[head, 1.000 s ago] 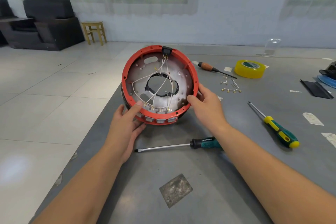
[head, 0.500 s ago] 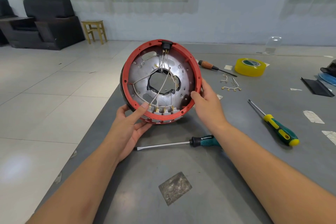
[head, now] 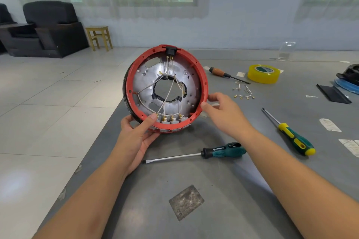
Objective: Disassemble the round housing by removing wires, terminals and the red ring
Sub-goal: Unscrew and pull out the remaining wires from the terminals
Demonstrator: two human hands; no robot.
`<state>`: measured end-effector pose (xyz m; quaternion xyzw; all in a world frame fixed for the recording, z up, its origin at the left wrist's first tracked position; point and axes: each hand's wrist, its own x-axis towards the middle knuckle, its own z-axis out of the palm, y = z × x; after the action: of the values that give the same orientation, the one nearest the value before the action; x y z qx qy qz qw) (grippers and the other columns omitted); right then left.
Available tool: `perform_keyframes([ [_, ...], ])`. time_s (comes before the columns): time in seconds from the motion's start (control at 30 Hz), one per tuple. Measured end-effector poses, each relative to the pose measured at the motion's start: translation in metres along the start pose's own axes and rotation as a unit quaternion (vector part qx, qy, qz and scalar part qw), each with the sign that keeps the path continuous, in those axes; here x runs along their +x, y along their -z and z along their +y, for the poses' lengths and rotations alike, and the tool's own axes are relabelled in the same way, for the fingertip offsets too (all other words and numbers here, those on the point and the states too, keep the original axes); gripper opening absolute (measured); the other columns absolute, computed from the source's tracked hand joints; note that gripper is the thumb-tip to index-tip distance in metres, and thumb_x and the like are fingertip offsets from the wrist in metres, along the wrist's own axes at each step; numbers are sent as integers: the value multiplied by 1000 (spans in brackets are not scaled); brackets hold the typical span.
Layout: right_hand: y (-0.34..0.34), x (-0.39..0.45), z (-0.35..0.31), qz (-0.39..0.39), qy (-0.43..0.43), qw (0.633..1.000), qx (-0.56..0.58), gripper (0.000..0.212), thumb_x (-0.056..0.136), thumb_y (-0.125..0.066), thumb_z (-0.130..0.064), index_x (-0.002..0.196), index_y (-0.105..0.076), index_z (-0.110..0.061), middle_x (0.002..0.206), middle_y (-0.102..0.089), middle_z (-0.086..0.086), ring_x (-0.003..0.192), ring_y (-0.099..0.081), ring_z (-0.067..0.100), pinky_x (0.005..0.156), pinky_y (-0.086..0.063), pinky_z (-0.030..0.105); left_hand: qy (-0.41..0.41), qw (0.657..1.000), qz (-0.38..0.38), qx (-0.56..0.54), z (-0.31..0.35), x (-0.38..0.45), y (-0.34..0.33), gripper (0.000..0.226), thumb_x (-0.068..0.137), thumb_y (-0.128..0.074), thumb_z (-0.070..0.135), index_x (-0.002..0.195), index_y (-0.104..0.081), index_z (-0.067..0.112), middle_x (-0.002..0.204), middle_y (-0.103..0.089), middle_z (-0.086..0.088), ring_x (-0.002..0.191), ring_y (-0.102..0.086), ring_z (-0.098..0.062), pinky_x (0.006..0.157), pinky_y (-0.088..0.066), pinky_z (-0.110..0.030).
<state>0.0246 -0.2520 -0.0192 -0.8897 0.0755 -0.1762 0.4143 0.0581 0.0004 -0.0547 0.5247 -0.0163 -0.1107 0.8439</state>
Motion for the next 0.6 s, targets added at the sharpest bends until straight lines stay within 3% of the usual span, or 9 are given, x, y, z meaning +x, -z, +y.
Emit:
perform_keyframes([
  [0.1,6,-13,0,-58,71,987,-134,16,96,-63,-41,99,-68,-26,101,-63,-9,91,-62,8,81,-46,27,-13,1000,12,-4,1,0,0,71,70,-85,23,126,-42,21,120,-75,-19,110,-75,-30,99,-59,-46],
  [0.17,10,-23,1,-142,149,958,-197,16,97,-64,-37,101,-71,-23,100,-62,-5,93,-60,11,91,-47,32,-17,1000,13,-9,2,1,0,71,71,-85,22,127,-42,20,120,-75,-19,110,-74,-29,101,-57,-47],
  [0.27,17,-41,4,-243,219,913,-245,24,99,-58,-45,109,-69,-27,105,-60,-8,93,-57,8,90,-49,34,-18,1000,13,-9,0,0,-1,70,71,-85,21,126,-43,20,120,-75,-19,110,-74,-30,102,-56,-48],
  [0.37,16,-57,12,-225,273,875,-331,47,98,-38,-69,116,-61,-32,111,-55,-11,101,-56,12,84,-51,35,-21,1000,11,-6,-1,0,-1,68,72,-84,22,125,-43,19,121,-74,-20,110,-74,-29,100,-57,-46],
  [0.43,13,-64,17,-201,291,853,-384,57,97,-29,-74,115,-60,-30,111,-55,-8,100,-57,16,80,-51,37,-22,1000,10,-8,0,0,0,67,72,-84,22,125,-43,19,120,-75,-19,110,-74,-29,98,-59,-44],
  [0.6,8,-70,28,-123,372,832,-394,41,104,-38,-58,101,-65,-28,97,-59,-5,82,-62,18,61,-53,35,-14,1000,5,-17,0,0,1,69,73,-83,20,129,-42,18,116,-76,-18,110,-75,-29,90,-63,-39],
])
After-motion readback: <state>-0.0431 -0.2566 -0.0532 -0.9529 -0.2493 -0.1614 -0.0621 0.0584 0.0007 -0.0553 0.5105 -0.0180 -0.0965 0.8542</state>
